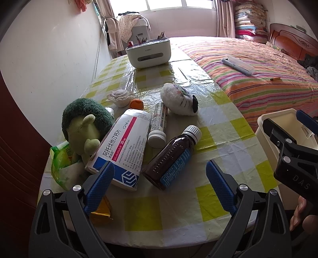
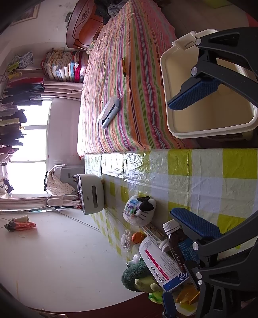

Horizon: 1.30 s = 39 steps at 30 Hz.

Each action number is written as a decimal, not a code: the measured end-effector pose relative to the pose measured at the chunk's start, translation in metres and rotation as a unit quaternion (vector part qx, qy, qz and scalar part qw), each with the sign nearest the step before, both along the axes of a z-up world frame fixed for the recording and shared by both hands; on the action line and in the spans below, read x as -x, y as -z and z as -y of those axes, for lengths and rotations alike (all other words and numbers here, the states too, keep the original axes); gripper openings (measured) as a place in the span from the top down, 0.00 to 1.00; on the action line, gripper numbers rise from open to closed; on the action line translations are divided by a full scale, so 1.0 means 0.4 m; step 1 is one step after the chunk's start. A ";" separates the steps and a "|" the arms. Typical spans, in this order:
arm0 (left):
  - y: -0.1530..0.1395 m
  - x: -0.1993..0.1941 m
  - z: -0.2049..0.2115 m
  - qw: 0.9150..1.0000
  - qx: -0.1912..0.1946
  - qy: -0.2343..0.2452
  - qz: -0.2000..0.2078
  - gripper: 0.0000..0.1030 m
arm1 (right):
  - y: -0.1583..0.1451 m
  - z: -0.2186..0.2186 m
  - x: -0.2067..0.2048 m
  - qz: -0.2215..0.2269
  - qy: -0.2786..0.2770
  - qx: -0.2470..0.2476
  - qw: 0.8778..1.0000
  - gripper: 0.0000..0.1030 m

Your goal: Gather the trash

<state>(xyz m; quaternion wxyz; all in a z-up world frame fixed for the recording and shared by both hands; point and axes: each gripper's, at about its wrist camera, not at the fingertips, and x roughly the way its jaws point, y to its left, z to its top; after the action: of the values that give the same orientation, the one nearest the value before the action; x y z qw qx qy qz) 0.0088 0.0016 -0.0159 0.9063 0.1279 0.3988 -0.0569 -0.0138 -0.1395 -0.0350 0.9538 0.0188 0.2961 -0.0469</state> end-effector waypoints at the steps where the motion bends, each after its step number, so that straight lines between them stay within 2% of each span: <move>1: 0.002 -0.001 0.000 1.000 0.000 0.000 -0.001 0.11 | 0.001 -0.001 -0.001 -0.001 0.000 0.000 1.000 0.07; 26: 0.029 -0.010 -0.008 1.000 0.001 0.002 -0.016 0.11 | 0.007 -0.023 -0.009 -0.009 -0.006 0.007 1.000 0.07; 39: 0.032 -0.013 -0.015 1.000 -0.011 0.000 -0.019 0.11 | 0.009 -0.022 -0.008 -0.008 -0.007 0.006 1.000 0.07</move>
<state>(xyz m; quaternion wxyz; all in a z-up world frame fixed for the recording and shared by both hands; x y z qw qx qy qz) 0.0141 0.0077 -0.0287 0.8970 0.1366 0.4167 -0.0547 -0.0105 -0.1307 -0.0386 0.9517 0.0104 0.3039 -0.0424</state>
